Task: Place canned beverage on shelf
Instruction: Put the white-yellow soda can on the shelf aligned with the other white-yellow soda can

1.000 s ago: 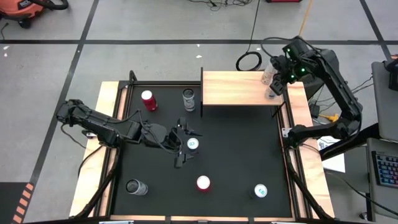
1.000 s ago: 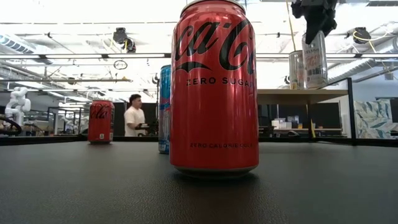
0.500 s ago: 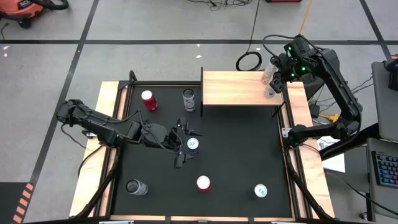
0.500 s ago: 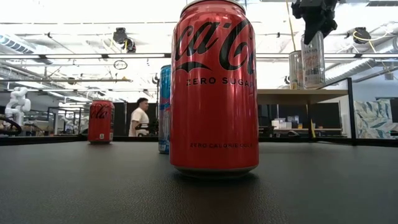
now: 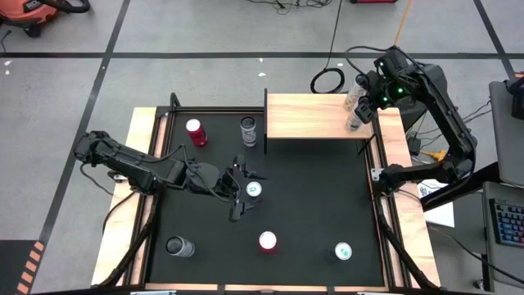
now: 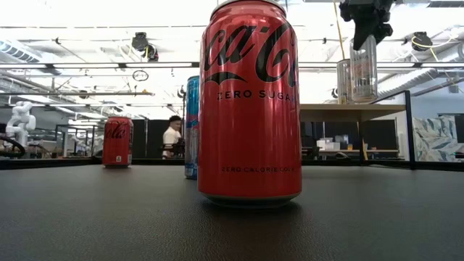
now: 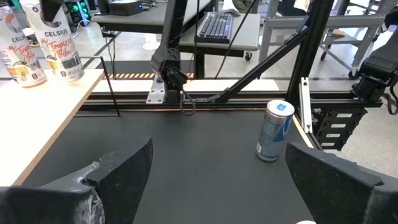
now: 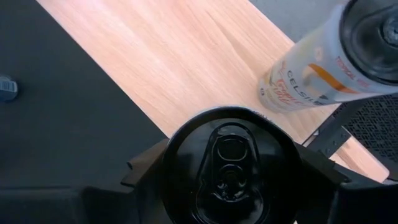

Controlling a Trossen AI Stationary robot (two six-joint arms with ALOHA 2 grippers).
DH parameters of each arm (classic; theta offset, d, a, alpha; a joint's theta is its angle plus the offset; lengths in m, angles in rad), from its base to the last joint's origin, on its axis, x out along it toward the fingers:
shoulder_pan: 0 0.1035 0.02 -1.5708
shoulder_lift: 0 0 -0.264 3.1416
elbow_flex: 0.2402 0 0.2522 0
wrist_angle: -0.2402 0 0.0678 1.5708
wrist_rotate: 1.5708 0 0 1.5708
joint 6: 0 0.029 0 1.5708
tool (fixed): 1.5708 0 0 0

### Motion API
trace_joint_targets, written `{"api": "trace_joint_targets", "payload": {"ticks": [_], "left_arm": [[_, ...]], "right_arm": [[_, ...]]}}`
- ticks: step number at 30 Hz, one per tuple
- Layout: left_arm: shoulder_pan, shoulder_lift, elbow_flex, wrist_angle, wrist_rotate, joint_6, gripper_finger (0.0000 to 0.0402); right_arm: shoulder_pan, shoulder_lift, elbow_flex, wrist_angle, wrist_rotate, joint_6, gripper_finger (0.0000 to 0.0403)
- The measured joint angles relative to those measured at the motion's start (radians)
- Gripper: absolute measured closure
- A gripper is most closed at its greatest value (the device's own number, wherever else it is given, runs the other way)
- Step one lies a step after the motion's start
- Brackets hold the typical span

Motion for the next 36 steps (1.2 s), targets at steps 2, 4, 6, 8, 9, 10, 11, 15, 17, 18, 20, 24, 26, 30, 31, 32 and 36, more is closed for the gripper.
{"api": "trace_joint_targets", "payload": {"ticks": [2,4,6,8,9,10,11,15,17,18,20,24,26,30,31,32,36], "left_arm": [[-0.001,0.0,0.0,0.0,0.0,0.0,0.003],[-0.001,0.0,0.0,0.0,0.0,0.0,0.003],[-0.001,0.0,0.0,0.0,0.0,0.0,0.003],[-0.001,0.0,0.0,0.0,0.0,0.0,0.003],[-0.001,0.0,0.0,-0.001,0.0,0.0,0.003],[-0.001,0.0,0.0,-0.001,0.0,0.0,0.003],[-0.001,0.0,0.0,-0.001,0.0,0.0,0.003],[-0.001,0.0,0.0,-0.002,0.005,0.001,0.003],[-0.001,0.0,0.0,-0.002,0.006,0.001,0.003],[-0.001,0.0,0.0,-0.002,0.006,0.0,0.003],[-0.001,0.0,0.0,-0.002,0.007,0.001,0.003],[-0.001,0.0,0.0,-0.002,0.007,0.001,0.003],[-0.001,0.0,0.0,-0.002,0.007,0.001,0.003],[-0.001,0.0,0.0,-0.002,0.008,0.001,0.003],[-0.001,0.0,0.0,-0.002,0.008,0.001,0.003],[-0.001,0.0,0.0,-0.002,0.008,0.001,0.003],[-0.001,0.0,0.0,-0.002,0.008,0.001,0.003]], "right_arm": [[0.0,0.003,0.0,-0.002,0.001,0.008,0.0166],[0.0,0.003,0.0,0.001,0.001,0.007,0.0163],[0.0,0.004,0.0,0.0,0.0,0.006,0.0155],[0.0,0.006,0.0,0.003,0.0,0.006,0.0143],[0.0,0.009,0.0,0.005,0.0,0.005,0.0136],[0.0,0.011,0.0,0.006,0.001,0.005,0.0129],[0.0,0.013,0.0,0.007,0.003,0.005,0.0123],[0.0,0.023,0.0,0.01,0.004,0.004,0.0109],[0.0,0.026,0.0,0.011,0.006,0.008,0.0109],[0.0,0.026,0.0,0.01,0.006,0.008,0.011],[0.0,0.026,0.0,0.01,0.025,0.007,0.0111],[0.0,0.018,0.0,0.014,0.098,0.008,0.0112],[0.0,0.007,0.0,0.025,0.105,0.008,0.0112],[0.0,-0.019,0.0,0.028,0.097,0.002,0.0112],[0.0,-0.023,0.0,0.029,0.085,0.002,0.0112],[0.0,-0.026,0.0,0.029,0.076,0.002,0.0112],[0.0,-0.031,0.0,0.026,0.052,0.001,0.0112]]}}
